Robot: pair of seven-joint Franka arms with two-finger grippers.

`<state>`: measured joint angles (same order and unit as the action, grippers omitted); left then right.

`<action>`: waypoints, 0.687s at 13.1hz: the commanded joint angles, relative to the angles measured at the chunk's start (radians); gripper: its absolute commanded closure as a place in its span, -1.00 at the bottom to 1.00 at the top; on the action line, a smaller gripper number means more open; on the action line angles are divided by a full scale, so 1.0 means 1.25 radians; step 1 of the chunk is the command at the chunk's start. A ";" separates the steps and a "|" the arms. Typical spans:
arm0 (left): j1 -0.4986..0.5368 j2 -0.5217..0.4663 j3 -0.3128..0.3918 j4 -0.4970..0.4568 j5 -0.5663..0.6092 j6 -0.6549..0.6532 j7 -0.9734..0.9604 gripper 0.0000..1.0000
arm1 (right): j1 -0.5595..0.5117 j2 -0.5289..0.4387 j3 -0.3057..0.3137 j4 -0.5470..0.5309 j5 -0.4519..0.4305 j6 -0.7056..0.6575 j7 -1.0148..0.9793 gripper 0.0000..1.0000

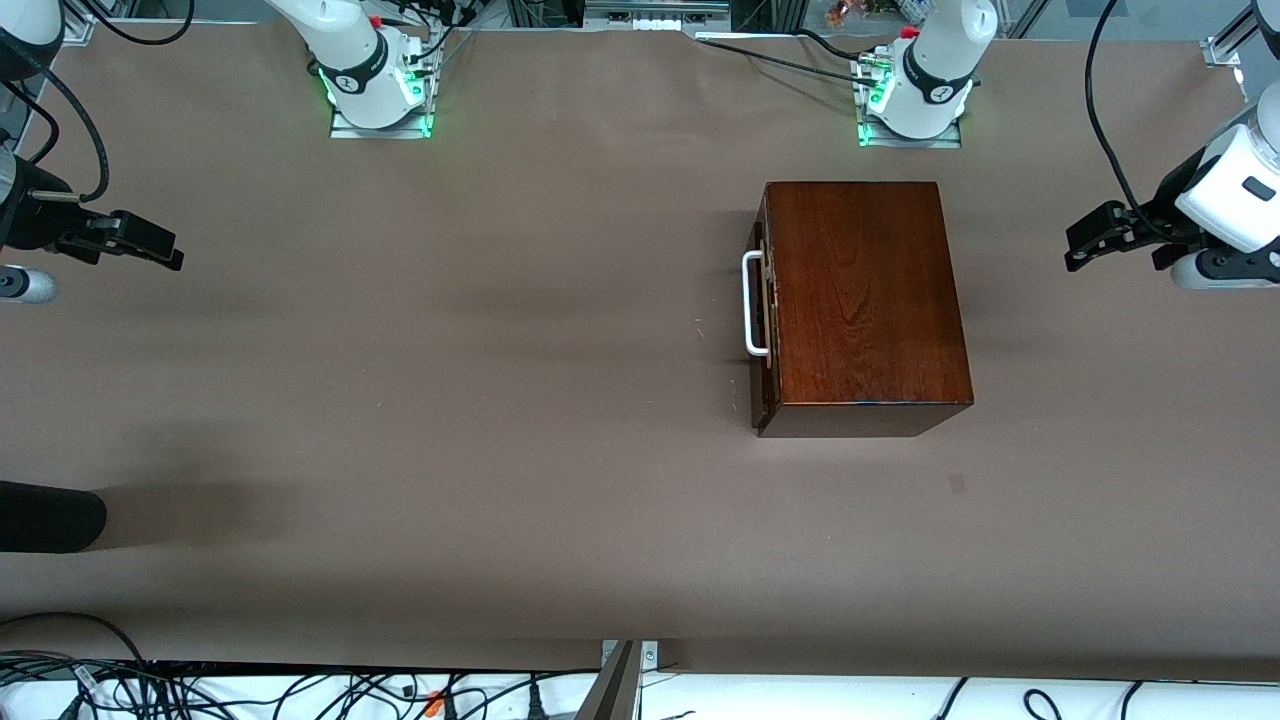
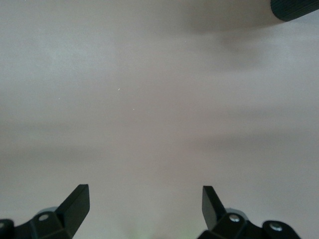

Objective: Open drawer, take yellow block, close drawer

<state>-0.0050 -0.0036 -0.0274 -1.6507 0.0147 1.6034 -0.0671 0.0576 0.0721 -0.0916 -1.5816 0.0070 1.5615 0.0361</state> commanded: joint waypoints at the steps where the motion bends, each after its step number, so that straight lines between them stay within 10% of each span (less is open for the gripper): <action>1: -0.011 0.012 -0.001 0.027 -0.017 -0.027 -0.003 -1.00 | -0.009 -0.002 0.011 0.001 0.001 -0.002 0.008 -1.00; 9: -0.016 0.125 -0.211 0.050 -0.015 -0.009 -0.047 -1.00 | -0.009 -0.005 0.009 0.001 0.001 -0.004 0.008 -1.00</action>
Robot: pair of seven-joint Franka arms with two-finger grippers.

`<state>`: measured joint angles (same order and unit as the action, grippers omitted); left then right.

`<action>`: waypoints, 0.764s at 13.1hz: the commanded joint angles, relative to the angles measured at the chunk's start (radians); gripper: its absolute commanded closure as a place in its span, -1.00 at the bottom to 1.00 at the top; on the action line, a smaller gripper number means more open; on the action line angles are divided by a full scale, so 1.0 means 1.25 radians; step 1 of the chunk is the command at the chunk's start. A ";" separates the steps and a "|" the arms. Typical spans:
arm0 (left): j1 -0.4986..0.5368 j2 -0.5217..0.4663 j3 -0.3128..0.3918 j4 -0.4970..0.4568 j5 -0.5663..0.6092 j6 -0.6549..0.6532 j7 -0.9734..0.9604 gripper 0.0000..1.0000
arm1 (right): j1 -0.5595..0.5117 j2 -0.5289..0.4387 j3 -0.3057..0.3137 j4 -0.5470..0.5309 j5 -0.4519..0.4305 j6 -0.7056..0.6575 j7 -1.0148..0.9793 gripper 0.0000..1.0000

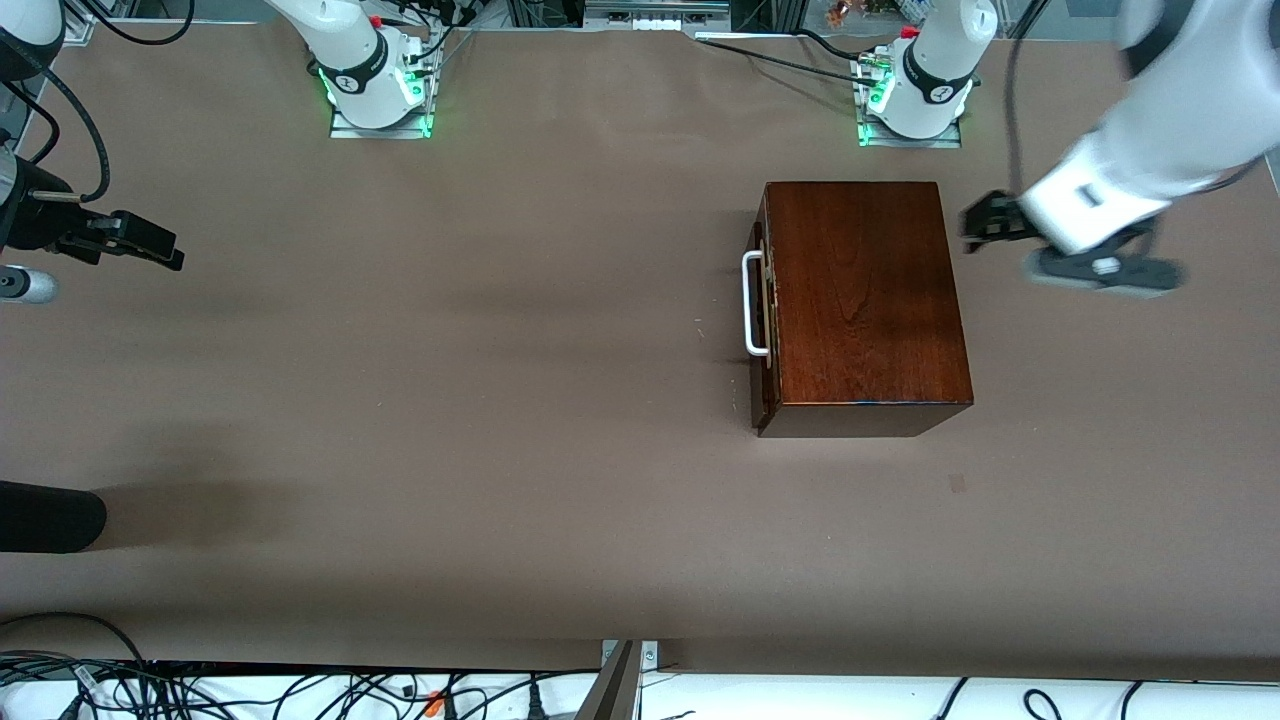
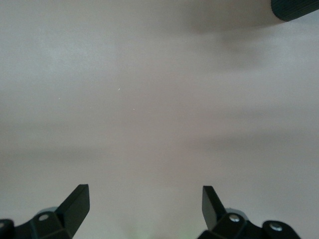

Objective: Open drawer, take yellow block, close drawer
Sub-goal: 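Move the left gripper over the box to the white drawer handle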

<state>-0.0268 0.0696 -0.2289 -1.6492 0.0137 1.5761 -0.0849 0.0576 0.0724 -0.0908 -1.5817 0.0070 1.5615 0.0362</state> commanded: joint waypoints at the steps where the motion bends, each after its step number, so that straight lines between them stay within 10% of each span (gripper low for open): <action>1: 0.001 0.096 -0.084 0.060 -0.011 0.023 -0.086 -1.00 | -0.009 -0.005 0.010 0.001 0.001 -0.004 0.008 -1.00; 10: -0.258 0.295 -0.137 0.092 0.159 0.196 -0.500 -1.00 | -0.009 -0.005 0.010 0.003 0.002 -0.004 0.008 -1.00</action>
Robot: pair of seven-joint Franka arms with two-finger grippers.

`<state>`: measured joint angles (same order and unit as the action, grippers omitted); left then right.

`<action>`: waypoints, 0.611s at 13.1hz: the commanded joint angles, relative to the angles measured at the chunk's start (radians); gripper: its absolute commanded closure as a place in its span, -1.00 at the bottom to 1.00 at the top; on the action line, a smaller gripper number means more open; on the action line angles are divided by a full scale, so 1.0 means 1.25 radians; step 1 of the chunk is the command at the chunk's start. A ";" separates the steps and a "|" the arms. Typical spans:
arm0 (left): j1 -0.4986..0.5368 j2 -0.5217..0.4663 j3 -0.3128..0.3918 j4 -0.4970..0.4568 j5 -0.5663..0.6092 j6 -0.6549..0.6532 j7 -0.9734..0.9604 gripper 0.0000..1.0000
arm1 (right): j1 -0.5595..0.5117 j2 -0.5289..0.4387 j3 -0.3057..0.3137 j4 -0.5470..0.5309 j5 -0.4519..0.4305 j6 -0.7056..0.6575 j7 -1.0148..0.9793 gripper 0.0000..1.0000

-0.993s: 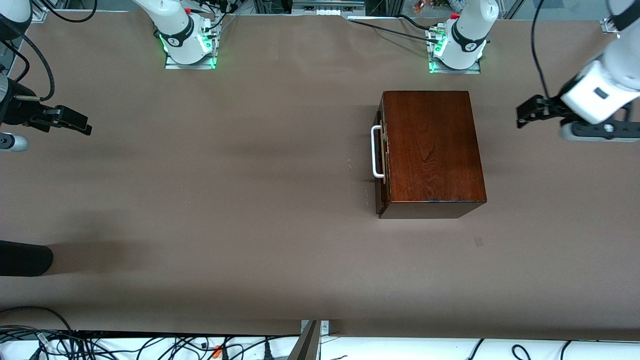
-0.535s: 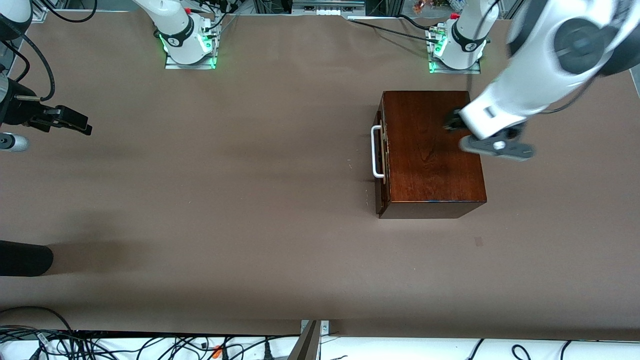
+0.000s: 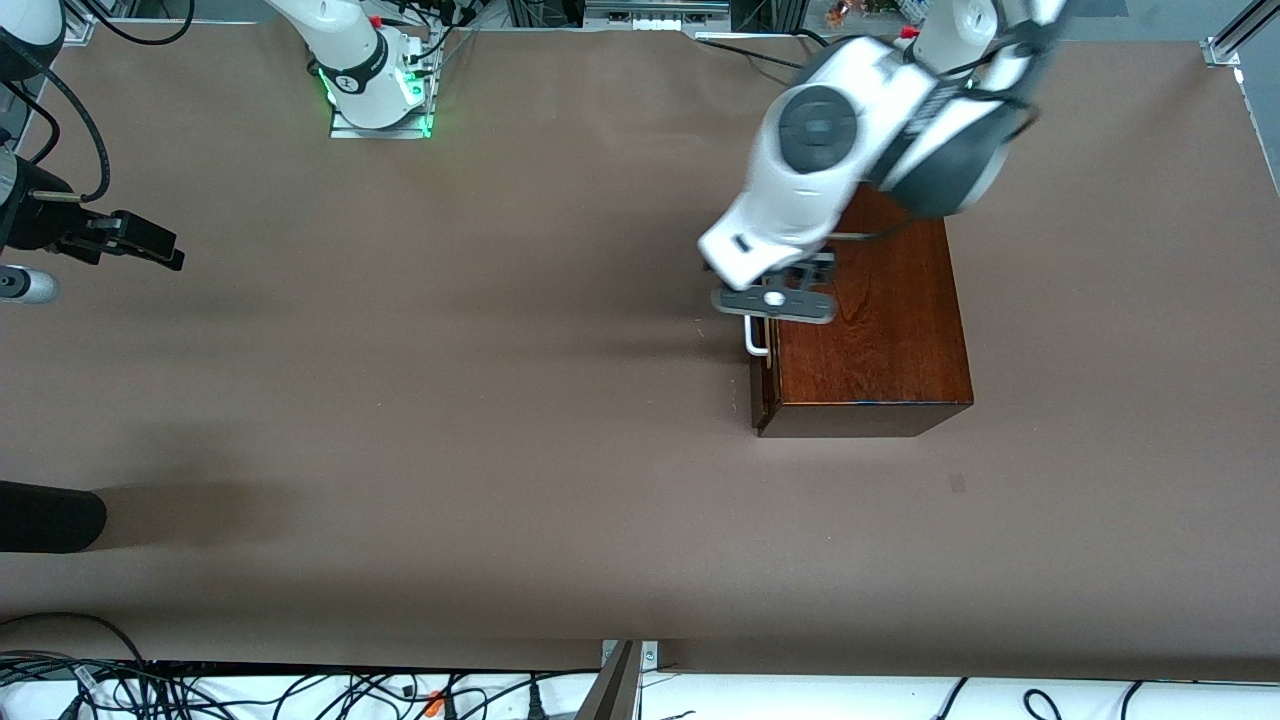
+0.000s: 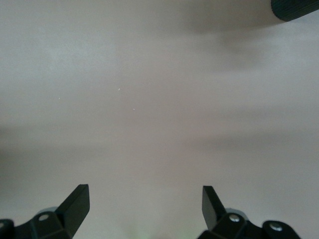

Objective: Open drawer, take yellow block, close drawer
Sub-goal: 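Move the left gripper over the box to the white drawer handle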

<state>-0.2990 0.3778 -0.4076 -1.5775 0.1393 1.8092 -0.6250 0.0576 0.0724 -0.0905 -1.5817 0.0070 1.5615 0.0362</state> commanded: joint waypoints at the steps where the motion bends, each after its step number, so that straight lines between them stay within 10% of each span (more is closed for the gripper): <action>1: -0.059 0.063 0.006 0.029 0.099 0.012 -0.103 -1.00 | -0.009 -0.005 0.010 0.003 0.002 -0.004 0.008 -1.00; 8: -0.123 0.095 0.008 -0.066 0.224 0.014 -0.155 -1.00 | -0.009 -0.004 0.011 0.003 0.004 -0.002 0.008 -1.00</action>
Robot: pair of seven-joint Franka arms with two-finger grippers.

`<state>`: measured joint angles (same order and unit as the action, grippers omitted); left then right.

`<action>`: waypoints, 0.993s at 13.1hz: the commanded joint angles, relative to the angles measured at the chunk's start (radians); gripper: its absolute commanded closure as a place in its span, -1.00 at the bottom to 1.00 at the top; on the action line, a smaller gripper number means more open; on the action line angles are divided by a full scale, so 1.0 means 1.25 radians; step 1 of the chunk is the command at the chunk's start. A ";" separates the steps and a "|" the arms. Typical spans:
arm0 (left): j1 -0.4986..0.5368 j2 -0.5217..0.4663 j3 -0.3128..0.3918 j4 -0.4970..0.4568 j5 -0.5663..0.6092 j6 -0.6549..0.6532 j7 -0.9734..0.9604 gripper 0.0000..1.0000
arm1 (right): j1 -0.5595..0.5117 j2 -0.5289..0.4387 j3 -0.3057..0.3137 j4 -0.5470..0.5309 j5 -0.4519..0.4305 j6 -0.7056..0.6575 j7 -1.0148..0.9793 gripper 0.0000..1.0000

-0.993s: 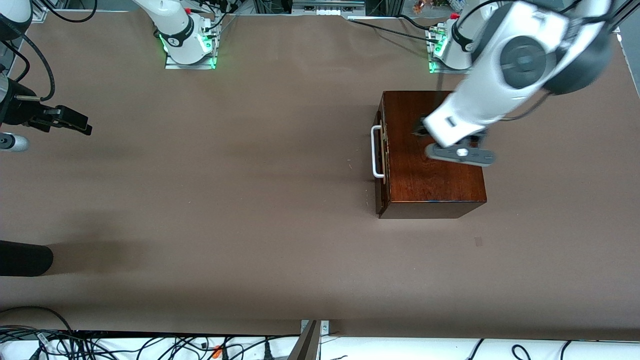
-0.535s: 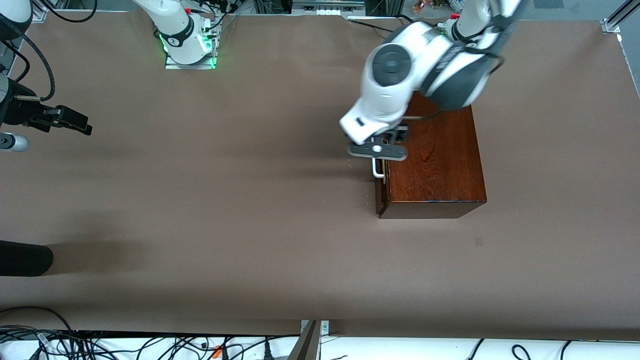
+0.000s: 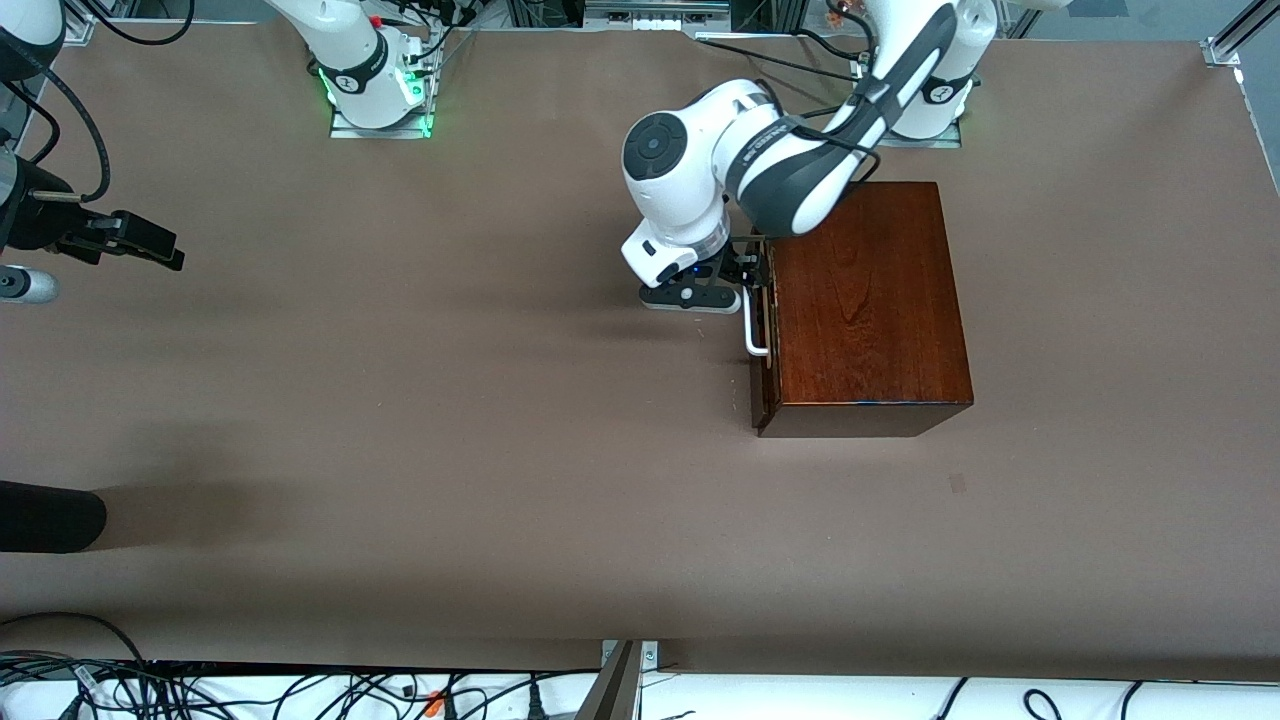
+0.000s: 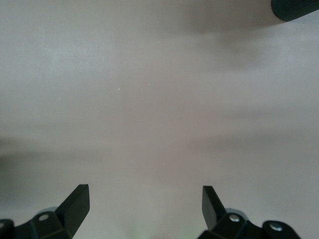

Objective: Open drawer, take yellow block, close drawer

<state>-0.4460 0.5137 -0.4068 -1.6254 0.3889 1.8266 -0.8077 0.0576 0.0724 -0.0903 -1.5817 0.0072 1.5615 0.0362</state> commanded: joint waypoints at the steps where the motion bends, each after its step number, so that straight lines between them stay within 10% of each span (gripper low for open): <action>1: -0.005 -0.013 0.006 -0.037 0.040 0.000 -0.009 -1.00 | -0.009 -0.005 0.010 0.003 0.004 -0.002 0.008 -1.00; 13: -0.029 0.035 0.008 -0.059 0.098 0.059 -0.105 -1.00 | -0.009 -0.006 0.008 0.003 0.003 -0.004 0.008 -1.00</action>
<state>-0.4715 0.5477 -0.4053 -1.6981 0.4893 1.8748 -0.9015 0.0576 0.0724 -0.0904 -1.5817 0.0072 1.5615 0.0362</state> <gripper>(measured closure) 0.000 0.000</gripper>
